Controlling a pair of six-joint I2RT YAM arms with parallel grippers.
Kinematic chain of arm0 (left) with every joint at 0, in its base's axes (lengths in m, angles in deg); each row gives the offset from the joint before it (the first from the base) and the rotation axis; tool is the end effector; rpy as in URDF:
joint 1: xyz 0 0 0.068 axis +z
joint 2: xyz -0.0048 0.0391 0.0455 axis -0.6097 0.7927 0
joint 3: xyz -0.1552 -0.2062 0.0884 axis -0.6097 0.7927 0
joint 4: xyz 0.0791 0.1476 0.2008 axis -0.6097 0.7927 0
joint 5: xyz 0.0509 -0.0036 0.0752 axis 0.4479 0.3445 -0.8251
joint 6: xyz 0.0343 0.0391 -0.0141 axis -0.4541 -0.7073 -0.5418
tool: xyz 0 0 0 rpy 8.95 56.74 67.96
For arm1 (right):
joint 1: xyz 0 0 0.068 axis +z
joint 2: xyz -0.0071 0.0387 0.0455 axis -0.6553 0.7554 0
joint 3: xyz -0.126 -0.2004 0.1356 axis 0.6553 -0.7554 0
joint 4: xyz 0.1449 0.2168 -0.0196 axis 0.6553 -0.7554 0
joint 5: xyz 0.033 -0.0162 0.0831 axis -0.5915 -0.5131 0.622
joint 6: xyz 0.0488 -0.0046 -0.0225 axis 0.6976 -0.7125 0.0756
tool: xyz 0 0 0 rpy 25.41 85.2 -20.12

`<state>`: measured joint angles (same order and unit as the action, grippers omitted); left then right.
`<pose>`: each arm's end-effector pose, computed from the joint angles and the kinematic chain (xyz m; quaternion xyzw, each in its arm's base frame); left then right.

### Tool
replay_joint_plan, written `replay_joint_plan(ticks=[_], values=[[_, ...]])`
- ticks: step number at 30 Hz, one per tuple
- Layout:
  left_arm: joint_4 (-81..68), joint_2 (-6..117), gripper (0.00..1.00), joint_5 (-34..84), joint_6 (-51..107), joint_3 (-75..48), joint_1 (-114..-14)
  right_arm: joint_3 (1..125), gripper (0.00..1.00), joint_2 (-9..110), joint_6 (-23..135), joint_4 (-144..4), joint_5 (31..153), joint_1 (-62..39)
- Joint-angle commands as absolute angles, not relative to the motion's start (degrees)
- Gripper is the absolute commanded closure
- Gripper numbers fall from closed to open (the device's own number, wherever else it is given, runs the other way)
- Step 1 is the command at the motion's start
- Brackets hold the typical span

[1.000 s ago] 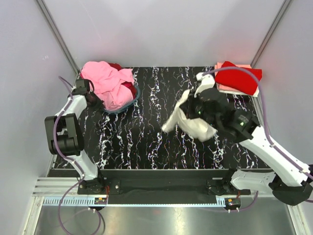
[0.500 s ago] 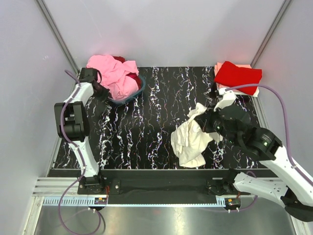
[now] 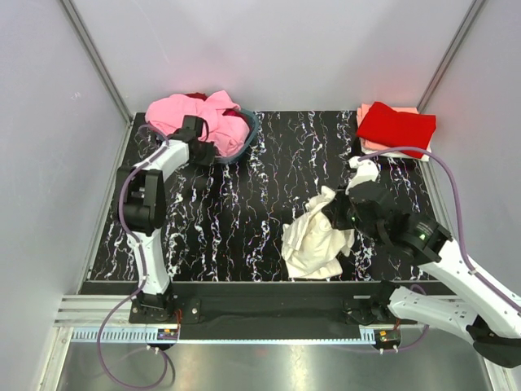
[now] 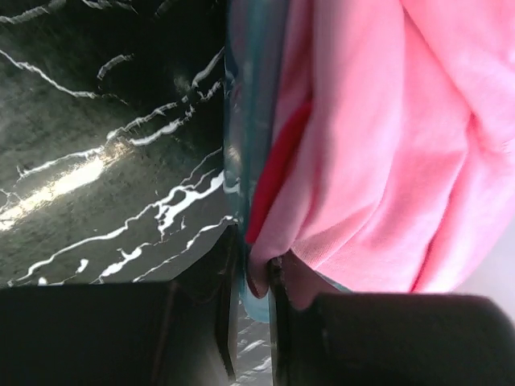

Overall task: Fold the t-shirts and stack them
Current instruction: Move the tshirt to the center of the board

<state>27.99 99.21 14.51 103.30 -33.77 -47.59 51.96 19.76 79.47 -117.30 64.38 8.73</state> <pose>0.4429 -0.0771 0.1956 -0.5998 0.7541 -0.1882 0.1902 0.1164 0.1182 0.3757 -0.0660 0.8691 0.1808 0.4557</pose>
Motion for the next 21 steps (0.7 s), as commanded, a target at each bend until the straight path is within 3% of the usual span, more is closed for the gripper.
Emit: replay_joint_plan(ticks=[1, 5, 10, 15, 21], values=[[15.63, 96.19, 1.00, 8.23, 111.40, -25.56, -37.84, 53.30, 1.00, 16.64, 80.28, -119.66, 61.87, 8.89], [11.94, 90.23, 1.00, 9.01, 110.96, -17.30, -27.66, 54.35, 1.00, 15.93, 79.23, -122.57, 60.90, 8.81], [7.84, 81.43, 1.00, 6.38, 105.26, -7.82, -23.42, 56.12, 1.00, 18.65, 77.13, -121.70, 62.31, 8.81], [7.81, 89.84, 1.00, 12.88, 103.48, -13.06, -23.06, 58.05, 1.00, 21.56, 75.97, -121.60, 62.66, 8.81], [4.46, 97.41, 1.00, 11.92, 102.52, -22.28, -26.75, 53.22, 1.00, 17.87, 78.52, -120.81, 62.40, 8.81]])
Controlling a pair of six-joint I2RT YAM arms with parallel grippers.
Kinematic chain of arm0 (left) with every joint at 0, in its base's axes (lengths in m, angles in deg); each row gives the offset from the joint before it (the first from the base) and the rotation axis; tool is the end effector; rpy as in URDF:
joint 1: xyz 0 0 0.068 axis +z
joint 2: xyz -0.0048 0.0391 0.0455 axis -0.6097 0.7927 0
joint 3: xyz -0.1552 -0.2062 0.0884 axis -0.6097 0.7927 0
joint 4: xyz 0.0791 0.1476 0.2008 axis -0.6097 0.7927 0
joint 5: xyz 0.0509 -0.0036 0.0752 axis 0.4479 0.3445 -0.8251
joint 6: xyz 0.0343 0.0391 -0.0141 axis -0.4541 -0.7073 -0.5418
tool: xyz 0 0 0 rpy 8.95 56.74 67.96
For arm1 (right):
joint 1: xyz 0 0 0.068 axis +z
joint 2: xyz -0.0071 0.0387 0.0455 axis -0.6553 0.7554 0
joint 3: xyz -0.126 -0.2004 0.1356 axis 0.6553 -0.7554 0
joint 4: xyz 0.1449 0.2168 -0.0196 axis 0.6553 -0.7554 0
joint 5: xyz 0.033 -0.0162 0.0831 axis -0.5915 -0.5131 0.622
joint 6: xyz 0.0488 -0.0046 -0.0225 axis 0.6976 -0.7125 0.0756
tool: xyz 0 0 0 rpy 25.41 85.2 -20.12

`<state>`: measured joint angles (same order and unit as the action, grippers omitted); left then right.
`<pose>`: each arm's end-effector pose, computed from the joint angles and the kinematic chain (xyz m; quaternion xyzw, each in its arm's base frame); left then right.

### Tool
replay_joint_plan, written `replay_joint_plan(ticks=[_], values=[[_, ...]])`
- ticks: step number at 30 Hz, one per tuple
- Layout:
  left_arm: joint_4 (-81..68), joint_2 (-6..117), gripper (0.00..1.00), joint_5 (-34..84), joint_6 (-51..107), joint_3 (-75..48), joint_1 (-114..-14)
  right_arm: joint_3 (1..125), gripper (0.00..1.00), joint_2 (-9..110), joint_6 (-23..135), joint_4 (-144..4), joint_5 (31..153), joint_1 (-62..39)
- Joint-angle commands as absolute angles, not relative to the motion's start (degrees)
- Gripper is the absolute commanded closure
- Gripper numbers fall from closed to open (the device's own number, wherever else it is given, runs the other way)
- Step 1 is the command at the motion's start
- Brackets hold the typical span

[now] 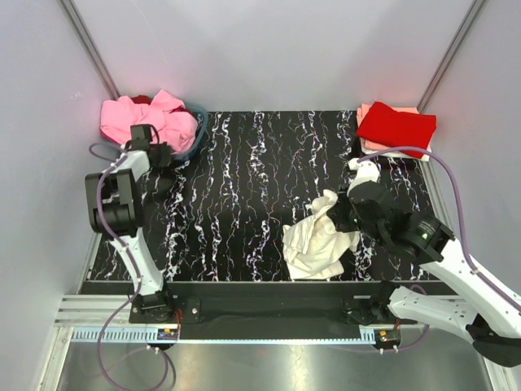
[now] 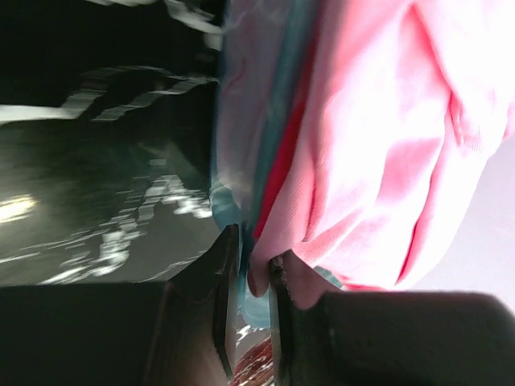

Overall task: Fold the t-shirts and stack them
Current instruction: Move the tshirt to the center of the board

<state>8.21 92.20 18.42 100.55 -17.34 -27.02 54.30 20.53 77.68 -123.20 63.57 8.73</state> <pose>0.4171 0.0764 0.1815 -0.6816 0.6407 -0.2231 0.2739 0.1132 0.1138 0.3776 -0.0853 0.8830 0.1453 0.4382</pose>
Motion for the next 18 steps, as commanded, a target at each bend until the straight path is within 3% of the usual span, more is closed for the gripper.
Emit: replay_joint_plan(ticks=[1, 6, 11, 15, 18], values=[[4.20, 99.16, 1.00, 11.65, 102.78, -23.95, -27.80, 52.69, 1.00, 17.52, 78.87, -121.25, 62.40, 8.81], [7.71, 104.35, 0.98, 11.47, 101.90, -37.03, -29.92, 51.63, 1.00, 17.60, 79.22, -123.01, 61.34, 8.89], [4.72, 106.90, 0.68, 16.13, 103.92, -40.39, -30.36, 51.28, 1.00, 17.25, 79.22, -122.13, 61.34, 8.81], [11.57, 109.72, 0.60, 19.38, 100.07, -49.97, -30.53, 52.07, 1.00, 17.87, 80.01, -122.48, 61.87, 8.81], [11.58, 105.09, 0.52, 20.88, 97.00, -47.80, -30.62, 51.90, 1.00, 17.08, 80.63, -121.52, 62.22, 8.89]])
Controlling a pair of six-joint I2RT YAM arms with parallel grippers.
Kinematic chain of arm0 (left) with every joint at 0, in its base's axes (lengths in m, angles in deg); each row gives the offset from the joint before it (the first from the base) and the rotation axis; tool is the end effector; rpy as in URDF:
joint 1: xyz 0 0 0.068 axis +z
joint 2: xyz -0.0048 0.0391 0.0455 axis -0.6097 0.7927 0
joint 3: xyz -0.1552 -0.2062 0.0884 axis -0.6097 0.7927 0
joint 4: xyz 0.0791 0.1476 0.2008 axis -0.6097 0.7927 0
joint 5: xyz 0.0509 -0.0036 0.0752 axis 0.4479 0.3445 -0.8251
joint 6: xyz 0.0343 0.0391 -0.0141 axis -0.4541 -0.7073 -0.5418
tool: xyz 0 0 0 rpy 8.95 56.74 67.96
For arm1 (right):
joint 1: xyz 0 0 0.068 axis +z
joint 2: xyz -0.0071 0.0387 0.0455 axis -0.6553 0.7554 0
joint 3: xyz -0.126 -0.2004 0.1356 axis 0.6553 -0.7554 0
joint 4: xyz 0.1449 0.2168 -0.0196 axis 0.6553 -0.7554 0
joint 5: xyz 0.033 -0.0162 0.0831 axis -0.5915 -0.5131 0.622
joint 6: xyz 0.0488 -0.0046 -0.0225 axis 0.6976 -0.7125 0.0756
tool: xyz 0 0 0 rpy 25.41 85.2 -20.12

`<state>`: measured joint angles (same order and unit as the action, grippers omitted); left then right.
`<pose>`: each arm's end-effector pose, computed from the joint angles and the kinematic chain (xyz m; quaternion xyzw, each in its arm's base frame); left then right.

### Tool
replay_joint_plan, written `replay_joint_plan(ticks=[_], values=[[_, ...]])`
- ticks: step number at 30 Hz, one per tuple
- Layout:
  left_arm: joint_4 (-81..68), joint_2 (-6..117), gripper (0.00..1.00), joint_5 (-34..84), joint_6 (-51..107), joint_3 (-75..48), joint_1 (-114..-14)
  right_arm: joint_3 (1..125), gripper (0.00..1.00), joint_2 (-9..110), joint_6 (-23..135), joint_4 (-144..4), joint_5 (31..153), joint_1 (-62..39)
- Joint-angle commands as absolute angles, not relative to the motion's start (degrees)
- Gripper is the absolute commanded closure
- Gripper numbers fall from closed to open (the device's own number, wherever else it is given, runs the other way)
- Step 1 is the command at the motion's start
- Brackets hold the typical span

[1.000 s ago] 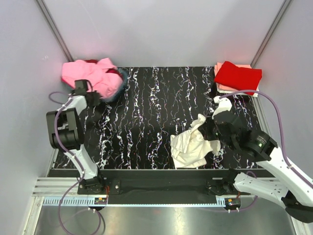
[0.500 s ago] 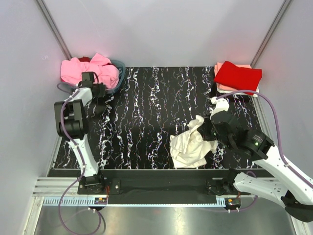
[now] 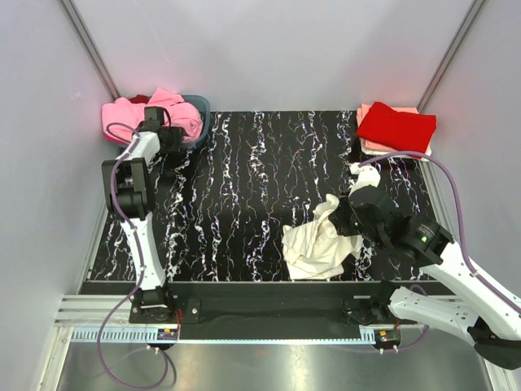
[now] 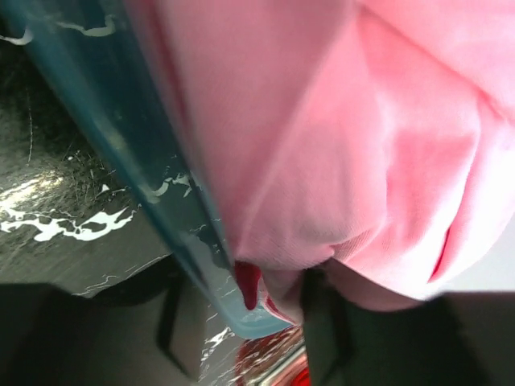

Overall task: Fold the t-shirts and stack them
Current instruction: Move the tshirt to the center of the board

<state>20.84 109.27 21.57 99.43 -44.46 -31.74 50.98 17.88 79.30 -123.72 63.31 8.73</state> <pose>0.4985 0.0477 0.1811 -0.6467 0.6857 -0.2387 0.2338 0.1073 0.1066 0.3654 -0.0742 0.8880 0.1433 0.4307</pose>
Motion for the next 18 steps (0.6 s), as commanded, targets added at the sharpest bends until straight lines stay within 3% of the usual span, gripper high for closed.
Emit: replay_joint_plan(ticks=[1, 3, 5, 12, 15, 16, 17, 18], values=[[11.15, 102.89, 0.48, 20.45, 96.20, -43.43, -30.62, 52.25, 1.00, 17.25, 80.37, -121.25, 62.39, 8.81], [10.18, 96.14, 0.28, 20.00, 93.31, -39.37, -30.62, 53.38, 1.00, 18.91, 79.15, -120.81, 62.22, 8.89], [11.57, 92.07, 0.21, 20.00, 91.02, -35.06, -30.53, 56.53, 0.96, 20.76, 77.56, -120.64, 60.21, 8.89], [22.10, 73.19, 0.20, 17.29, 77.14, -25.74, -32.45, 73.07, 0.86, 32.27, 73.86, -125.80, 42.37, 8.54], [28.18, 66.41, 0.21, 11.69, 68.96, -23.63, -37.19, 70.81, 0.73, 31.85, 76.66, -126.35, 38.23, 8.02], [28.98, 64.74, 0.21, 10.17, 66.94, -22.83, -40.08, 64.62, 0.61, 31.15, 78.50, -125.83, 38.84, 6.19], [29.59, 63.15, 0.22, 8.94, 65.09, -21.69, -42.20, 61.07, 0.08, 30.62, 81.74, -125.91, 40.84, 4.08], [30.64, 60.27, 0.22, 6.49, 62.29, -20.12, -46.57, 57.38, 0.01, 30.09, 87.78, -125.74, 44.87, 1.19]])
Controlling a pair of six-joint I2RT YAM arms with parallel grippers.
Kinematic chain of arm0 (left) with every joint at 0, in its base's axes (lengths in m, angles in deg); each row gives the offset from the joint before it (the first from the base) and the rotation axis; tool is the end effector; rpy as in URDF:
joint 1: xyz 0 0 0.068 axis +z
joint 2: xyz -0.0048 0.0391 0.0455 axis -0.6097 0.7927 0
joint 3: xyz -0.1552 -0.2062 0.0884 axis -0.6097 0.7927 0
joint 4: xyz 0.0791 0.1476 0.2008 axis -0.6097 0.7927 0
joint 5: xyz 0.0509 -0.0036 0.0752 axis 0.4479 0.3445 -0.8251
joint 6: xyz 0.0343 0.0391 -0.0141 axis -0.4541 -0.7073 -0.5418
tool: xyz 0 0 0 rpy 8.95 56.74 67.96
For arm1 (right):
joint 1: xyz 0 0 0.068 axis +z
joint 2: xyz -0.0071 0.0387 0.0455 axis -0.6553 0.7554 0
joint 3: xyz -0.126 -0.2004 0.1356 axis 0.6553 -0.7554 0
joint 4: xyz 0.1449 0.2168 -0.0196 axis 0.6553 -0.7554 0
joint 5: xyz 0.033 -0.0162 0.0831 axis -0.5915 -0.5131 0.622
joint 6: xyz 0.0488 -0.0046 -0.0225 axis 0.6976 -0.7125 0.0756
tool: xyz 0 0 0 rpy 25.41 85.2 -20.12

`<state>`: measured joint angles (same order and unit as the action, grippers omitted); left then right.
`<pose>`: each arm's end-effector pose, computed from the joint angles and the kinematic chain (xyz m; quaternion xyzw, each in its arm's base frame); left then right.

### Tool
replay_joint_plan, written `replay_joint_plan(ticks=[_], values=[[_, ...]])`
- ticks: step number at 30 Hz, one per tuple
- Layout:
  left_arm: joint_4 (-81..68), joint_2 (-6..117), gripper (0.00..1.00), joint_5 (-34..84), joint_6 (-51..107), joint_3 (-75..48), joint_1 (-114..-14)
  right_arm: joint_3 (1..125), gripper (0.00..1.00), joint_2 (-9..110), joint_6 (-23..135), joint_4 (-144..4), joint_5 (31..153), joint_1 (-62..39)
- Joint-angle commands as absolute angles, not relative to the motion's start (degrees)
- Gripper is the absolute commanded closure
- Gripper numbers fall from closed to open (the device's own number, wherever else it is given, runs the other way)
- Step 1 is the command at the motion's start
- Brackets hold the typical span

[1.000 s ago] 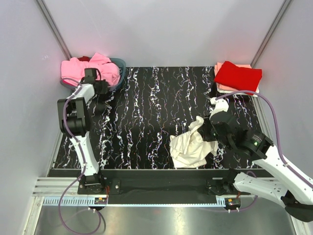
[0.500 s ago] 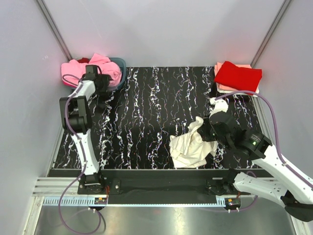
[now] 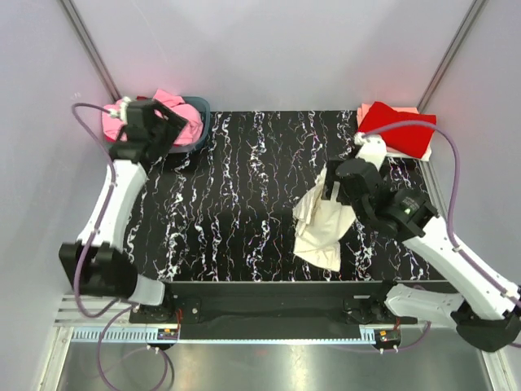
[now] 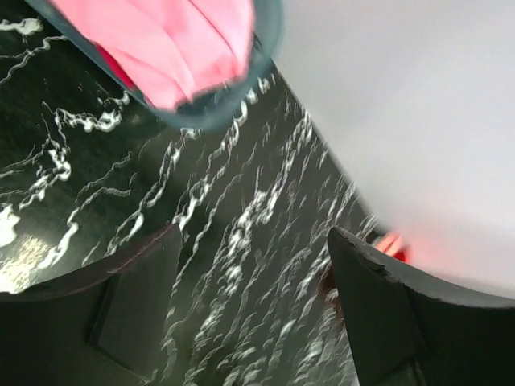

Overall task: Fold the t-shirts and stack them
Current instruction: Move the tshirt to the center of the board, then flatten the tshirt out

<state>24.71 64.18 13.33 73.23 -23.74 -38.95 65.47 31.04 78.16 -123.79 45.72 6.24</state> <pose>0.3318 -0.0061 0.3737 -0.4134 0.7644 -0.2179 0.4442 0.1487 0.1277 0.4101 0.0088 0.8597 0.0207 0.5103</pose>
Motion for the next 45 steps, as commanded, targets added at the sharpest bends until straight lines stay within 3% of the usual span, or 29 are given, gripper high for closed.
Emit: replay_joint_plan(ticks=[1, 3, 7, 13, 18, 27, 38, 45], values=[[30.57, 58.93, 0.22, 5.60, 60.87, -17.05, -48.88, 49.95, 0.00, 30.17, 90.10, -125.21, 55.61, -2.84], [31.09, 56.20, 0.23, 3.06, 58.05, -13.44, -55.62, 43.93, 0.00, 31.05, 96.41, -125.38, 62.98, -9.64], [29.60, 55.14, 0.26, 0.49, 55.06, -6.58, -68.83, 34.25, 0.00, 26.49, 100.49, -122.66, 67.76, -9.91], [25.74, 60.40, 0.28, -2.15, 53.74, -4.80, -85.01, 36.86, 0.00, 18.66, 99.53, -124.41, 64.86, -9.91], [24.24, 70.15, 0.28, -2.33, 52.42, -14.79, -93.80, 42.65, 0.00, 15.24, 102.51, -128.10, 59.61, -9.91], [27.49, 85.98, 0.29, -1.71, 56.19, -30.91, -95.84, 42.76, 0.00, 9.79, 104.89, -127.76, 58.69, -9.91], [8.62, 89.32, 0.28, 17.70, 60.68, -16.68, -84.85, 38.36, 0.00, 7.93, 105.24, -127.06, 63.80, -9.91], [3.07, 92.40, 0.30, 20.53, 63.75, -13.87, -84.06, 36.78, 0.00, 8.90, 104.98, -125.65, 66.09, -9.91]])
